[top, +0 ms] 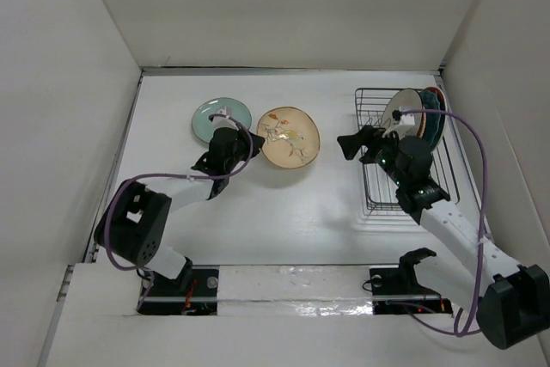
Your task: Load the plates into the dish rack
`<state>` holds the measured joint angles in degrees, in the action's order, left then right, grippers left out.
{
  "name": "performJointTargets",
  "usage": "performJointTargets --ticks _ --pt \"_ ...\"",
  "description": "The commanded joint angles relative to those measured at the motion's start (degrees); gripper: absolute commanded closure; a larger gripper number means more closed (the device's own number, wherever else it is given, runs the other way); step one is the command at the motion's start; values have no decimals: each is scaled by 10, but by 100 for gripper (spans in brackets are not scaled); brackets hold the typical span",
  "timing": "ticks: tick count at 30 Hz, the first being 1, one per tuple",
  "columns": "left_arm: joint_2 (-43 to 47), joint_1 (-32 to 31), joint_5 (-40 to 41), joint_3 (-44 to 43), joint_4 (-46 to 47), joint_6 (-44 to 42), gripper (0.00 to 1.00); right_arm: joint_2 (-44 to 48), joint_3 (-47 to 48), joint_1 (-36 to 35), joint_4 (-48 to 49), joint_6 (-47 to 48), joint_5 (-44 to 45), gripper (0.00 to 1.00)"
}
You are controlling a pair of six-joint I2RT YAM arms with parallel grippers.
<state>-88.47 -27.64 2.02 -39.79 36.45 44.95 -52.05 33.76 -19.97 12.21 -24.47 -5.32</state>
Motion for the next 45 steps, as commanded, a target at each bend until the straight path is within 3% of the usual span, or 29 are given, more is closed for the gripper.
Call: performJointTargets --ticks 1,10,19,22,23,25,26,28,29,32,33,36,40,43,45 --pt "92 0 -25 17 103 28 100 -42 15 -5 65 -17 -27 11" --pt "234 0 -85 72 80 58 100 -198 53 -10 150 -56 -136 8" --pt "338 0 -133 76 4 45 100 -266 67 -36 271 -121 -269 12" --pt "358 0 -148 74 -30 37 100 -271 63 -42 328 -153 -321 24" --pt "369 0 -153 72 -49 31 100 -271 62 -42 348 -159 -341 41" --pt "381 0 -156 66 -68 21 100 -262 60 -47 360 -174 -353 61" --pt "394 0 -153 62 -96 8 100 -256 58 -47 364 -178 -356 79" --pt "409 0 -147 54 -118 -5 100 -244 58 -53 358 -181 -358 93" --pt "426 0 -140 53 -140 -12 100 -229 57 -53 349 -182 -352 100" --pt "456 0 -131 36 -187 -45 77 -193 63 -53 318 -178 -333 100" --pt "464 0 -130 31 -198 -64 65 -182 66 -53 309 -177 -324 100" --pt "492 0 -122 7 -258 -96 46 -130 89 -31 232 -154 -277 100" --pt "540 0 -116 -29 -327 -169 37 -65 135 17 97 -75 -162 100" --pt "571 0 -97 -37 -379 -213 36 -40 179 47 -36 -11 11 100" --pt "587 0 -90 -28 -384 -231 36 -34 201 47 -76 21 109 100"
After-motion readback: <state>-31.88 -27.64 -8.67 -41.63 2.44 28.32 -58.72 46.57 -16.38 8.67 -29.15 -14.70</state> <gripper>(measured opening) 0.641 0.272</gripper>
